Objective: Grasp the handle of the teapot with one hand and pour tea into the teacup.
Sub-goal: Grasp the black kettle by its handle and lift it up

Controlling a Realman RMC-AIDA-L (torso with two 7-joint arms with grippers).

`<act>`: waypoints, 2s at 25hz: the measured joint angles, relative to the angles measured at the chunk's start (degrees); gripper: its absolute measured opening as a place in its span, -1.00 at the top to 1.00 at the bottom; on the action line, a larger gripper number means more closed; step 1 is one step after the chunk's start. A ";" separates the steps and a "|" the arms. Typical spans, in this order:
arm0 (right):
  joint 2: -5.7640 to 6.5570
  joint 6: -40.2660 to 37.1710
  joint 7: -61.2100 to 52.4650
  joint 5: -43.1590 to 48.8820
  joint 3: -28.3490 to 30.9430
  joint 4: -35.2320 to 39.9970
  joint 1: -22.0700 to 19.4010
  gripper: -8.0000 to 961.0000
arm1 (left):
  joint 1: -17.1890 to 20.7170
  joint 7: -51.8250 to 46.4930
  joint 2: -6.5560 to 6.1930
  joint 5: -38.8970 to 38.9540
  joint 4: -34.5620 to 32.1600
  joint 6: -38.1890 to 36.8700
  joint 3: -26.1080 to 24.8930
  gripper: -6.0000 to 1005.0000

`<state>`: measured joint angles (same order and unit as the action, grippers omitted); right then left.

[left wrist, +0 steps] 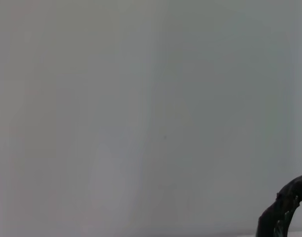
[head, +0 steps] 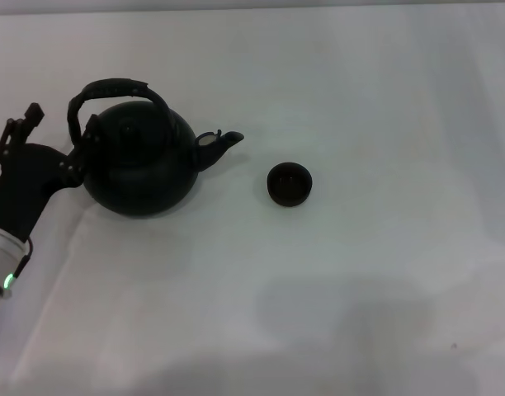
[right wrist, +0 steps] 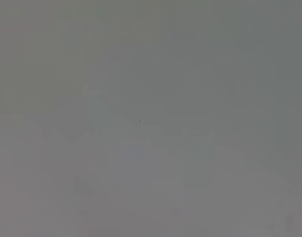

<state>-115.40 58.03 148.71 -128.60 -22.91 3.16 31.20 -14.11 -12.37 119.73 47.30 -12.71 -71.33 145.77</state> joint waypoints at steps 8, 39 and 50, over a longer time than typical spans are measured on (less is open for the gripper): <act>0.00 -0.13 0.00 -0.07 0.06 0.00 0.01 -0.76 | -1.19 0.03 -0.01 0.07 -1.35 2.65 0.07 -0.74; 0.15 -0.35 0.00 0.02 0.06 0.10 -0.16 -0.76 | 0.59 0.17 -0.09 -0.87 -2.58 0.13 2.59 0.36; 0.18 -0.89 -0.09 0.02 0.06 0.10 -0.01 -0.76 | 0.30 -0.07 -0.29 -0.83 -2.60 -0.16 2.77 0.50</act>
<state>-115.22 57.14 148.62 -128.58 -22.85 3.25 31.19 -13.81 -12.43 119.44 46.47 -15.31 -71.49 148.54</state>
